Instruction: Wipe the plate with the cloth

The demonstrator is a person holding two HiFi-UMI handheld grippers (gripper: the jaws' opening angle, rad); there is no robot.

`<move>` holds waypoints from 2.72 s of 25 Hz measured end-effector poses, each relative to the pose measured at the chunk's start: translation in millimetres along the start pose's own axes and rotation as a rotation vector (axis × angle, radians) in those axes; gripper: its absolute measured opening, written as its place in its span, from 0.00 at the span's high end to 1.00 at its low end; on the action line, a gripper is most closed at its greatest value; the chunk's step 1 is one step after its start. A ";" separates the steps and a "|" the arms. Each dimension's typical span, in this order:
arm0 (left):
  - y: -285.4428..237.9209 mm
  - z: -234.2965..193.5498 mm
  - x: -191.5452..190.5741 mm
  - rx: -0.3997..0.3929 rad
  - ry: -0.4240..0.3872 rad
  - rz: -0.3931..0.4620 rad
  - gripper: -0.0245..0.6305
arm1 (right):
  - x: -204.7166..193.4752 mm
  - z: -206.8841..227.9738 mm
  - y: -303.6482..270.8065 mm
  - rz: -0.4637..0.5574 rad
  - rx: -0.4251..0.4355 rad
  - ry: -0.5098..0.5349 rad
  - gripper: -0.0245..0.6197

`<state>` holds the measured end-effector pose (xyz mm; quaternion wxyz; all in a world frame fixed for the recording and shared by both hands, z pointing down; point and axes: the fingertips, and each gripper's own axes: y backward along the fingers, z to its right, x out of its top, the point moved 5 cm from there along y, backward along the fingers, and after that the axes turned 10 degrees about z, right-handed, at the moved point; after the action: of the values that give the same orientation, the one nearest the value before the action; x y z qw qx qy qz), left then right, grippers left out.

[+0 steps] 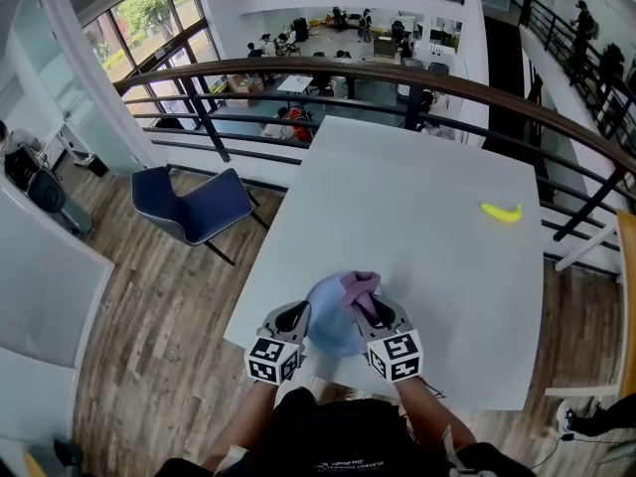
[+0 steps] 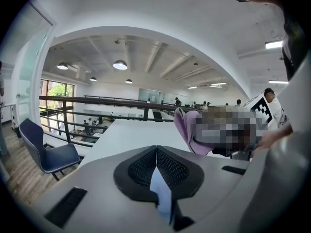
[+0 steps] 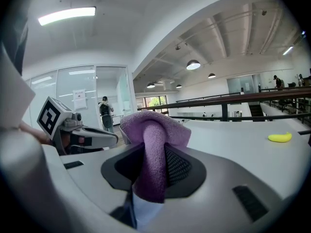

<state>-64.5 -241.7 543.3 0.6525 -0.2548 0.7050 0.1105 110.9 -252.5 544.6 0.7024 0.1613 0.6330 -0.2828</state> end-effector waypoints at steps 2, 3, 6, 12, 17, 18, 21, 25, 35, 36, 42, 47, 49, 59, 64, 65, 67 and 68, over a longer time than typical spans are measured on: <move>3.2 -16.4 -0.4 -0.014 0.002 -0.001 0.94 | 1.2 -12.0 -13.0 0.006 0.001 -0.008 0.78; 5.2 -24.2 -2.5 -0.022 -0.002 -0.005 0.94 | 1.7 -18.0 -18.7 0.009 0.002 -0.011 0.78; 6.9 -37.4 -13.9 -0.060 -0.002 -0.026 0.94 | 0.0 -27.0 -25.9 0.001 -0.010 -0.014 0.78; -9.9 -27.5 6.3 -0.130 -0.040 -0.013 0.94 | 8.3 -17.1 -13.7 -0.026 -0.070 0.020 0.78; -12.6 -47.6 15.0 -0.176 -0.028 0.018 0.94 | 4.4 -30.5 -28.6 -0.054 -0.116 0.022 0.78; -14.9 -48.4 14.3 -0.185 -0.024 0.018 0.94 | 2.9 -30.2 -28.9 -0.066 -0.127 0.023 0.78; -20.7 -52.1 8.1 -0.200 -0.023 -0.007 0.94 | -4.9 -28.2 -30.6 -0.094 -0.156 0.013 0.78; -26.9 -61.0 1.7 -0.208 -0.017 -0.023 0.94 | -25.7 -24.9 -45.0 -0.122 -0.169 -0.011 0.78; -35.8 -84.4 -26.1 -0.187 0.058 -0.068 0.94 | -88.7 -29.2 -79.9 -0.259 -0.148 -0.016 0.78; -36.6 -86.9 -29.3 -0.183 0.063 -0.075 0.94 | -93.4 -29.6 -83.8 -0.270 -0.146 -0.017 0.78; -45.7 -106.5 -56.5 -0.133 0.102 -0.118 0.94 | -119.2 -32.4 -101.2 -0.346 -0.125 -0.008 0.78; -53.9 -119.6 -69.5 -0.107 0.114 -0.151 0.94 | -128.5 -32.6 -116.8 -0.377 -0.108 -0.001 0.78; -52.8 -123.3 -74.4 -0.103 0.121 -0.164 0.94 | -133.5 -34.9 -122.6 -0.392 -0.102 -0.005 0.78; -52.5 -122.5 -95.5 -0.103 0.138 -0.203 0.94 | -143.9 -19.1 -132.6 -0.423 -0.158 -0.070 0.78; -55.5 -112.7 -94.1 -0.115 0.128 -0.206 0.94 | -141.3 -4.6 -122.5 -0.431 -0.211 -0.087 0.78; -56.3 -112.1 -94.0 -0.118 0.127 -0.206 0.94 | -141.2 -1.8 -121.2 -0.434 -0.225 -0.091 0.78; -57.3 -109.7 -93.4 -0.126 0.124 -0.208 0.94 | -141.3 4.0 -116.6 -0.443 -0.254 -0.093 0.78; -57.6 -107.9 -92.7 -0.130 0.122 -0.208 0.94 | -141.4 7.4 -113.3 -0.448 -0.272 -0.094 0.78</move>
<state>-126.9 -323.2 657.4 0.5984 -0.3746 0.7046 0.0720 43.2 -318.8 699.2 0.6660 -0.0921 0.6518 -0.3508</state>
